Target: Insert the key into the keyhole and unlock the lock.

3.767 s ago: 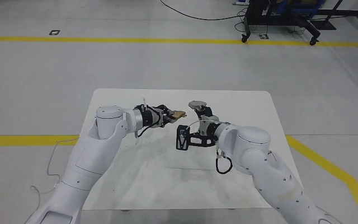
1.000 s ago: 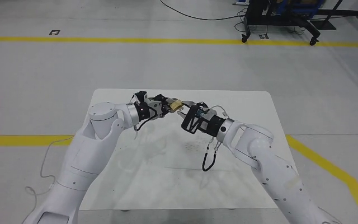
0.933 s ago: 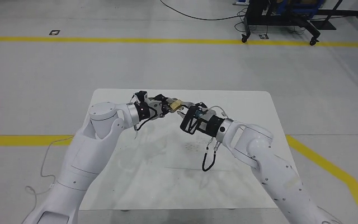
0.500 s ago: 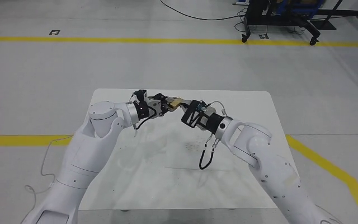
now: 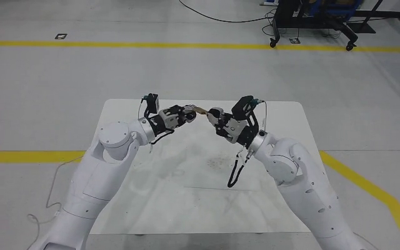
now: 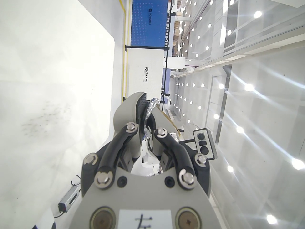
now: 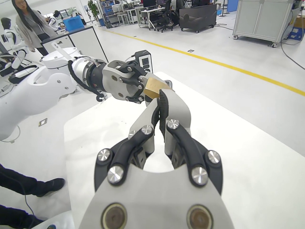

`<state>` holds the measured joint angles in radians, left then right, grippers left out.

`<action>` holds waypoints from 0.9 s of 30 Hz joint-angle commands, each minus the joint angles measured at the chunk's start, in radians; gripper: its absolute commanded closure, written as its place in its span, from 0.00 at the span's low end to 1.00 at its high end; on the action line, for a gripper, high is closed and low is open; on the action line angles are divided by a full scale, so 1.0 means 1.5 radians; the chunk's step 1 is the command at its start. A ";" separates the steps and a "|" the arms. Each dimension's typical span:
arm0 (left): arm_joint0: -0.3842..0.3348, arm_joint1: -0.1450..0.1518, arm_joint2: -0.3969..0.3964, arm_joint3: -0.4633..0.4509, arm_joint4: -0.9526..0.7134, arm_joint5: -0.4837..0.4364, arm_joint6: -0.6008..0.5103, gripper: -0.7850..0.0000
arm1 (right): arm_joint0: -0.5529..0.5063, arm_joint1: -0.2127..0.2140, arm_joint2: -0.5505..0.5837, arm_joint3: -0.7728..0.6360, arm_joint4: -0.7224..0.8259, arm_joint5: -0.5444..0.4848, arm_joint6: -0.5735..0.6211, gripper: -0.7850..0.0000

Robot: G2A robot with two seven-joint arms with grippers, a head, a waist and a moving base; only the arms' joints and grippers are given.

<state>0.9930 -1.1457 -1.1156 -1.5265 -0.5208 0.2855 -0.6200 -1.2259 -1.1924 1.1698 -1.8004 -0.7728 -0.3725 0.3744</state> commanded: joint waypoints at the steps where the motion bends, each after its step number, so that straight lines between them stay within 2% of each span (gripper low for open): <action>1: 0.003 0.000 -0.004 0.000 -0.001 -0.004 0.002 1.00 | 0.002 0.000 -0.003 -0.001 -0.004 -0.007 0.005 1.00; 2: 0.004 0.000 -0.005 0.000 -0.003 -0.005 0.004 1.00 | 0.004 0.000 -0.005 -0.004 -0.006 -0.015 0.005 0.58; 3: 0.005 -0.001 -0.007 0.001 -0.007 -0.004 0.006 1.00 | 0.005 0.001 -0.005 -0.003 -0.011 -0.021 0.008 0.24; 4: 0.006 -0.001 -0.009 0.002 -0.012 -0.001 0.009 1.00 | 0.007 0.001 -0.004 -0.005 -0.021 -0.021 0.008 0.00; 9: 0.005 -0.004 -0.017 0.006 -0.046 0.013 0.017 1.00 | -0.011 0.004 0.011 -0.019 -0.026 -0.034 -0.008 0.00; 13: -0.001 -0.005 -0.014 0.016 -0.042 0.023 0.008 1.00 | -0.058 0.014 0.078 -0.055 -0.037 -0.025 -0.036 0.00; 15: -0.005 -0.004 -0.005 0.019 -0.014 0.017 0.000 1.00 | -0.091 0.019 0.117 -0.080 -0.044 -0.013 -0.046 0.00; 18: -0.008 -0.002 0.022 0.015 0.086 -0.024 -0.006 1.00 | -0.147 0.026 0.184 -0.125 -0.056 0.008 -0.066 0.00; 24: -0.024 -0.003 0.099 0.035 0.230 -0.067 -0.095 1.00 | -0.147 0.026 0.184 -0.125 -0.056 0.008 -0.066 0.00; 27: -0.032 -0.006 0.130 0.051 0.277 -0.086 -0.113 1.00 | -0.147 0.026 0.184 -0.125 -0.056 0.008 -0.066 0.00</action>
<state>0.9475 -1.1523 -0.9408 -1.4594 -0.1342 0.1657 -0.7818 -1.4464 -1.1541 1.4459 -1.9878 -0.8563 -0.3607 0.2752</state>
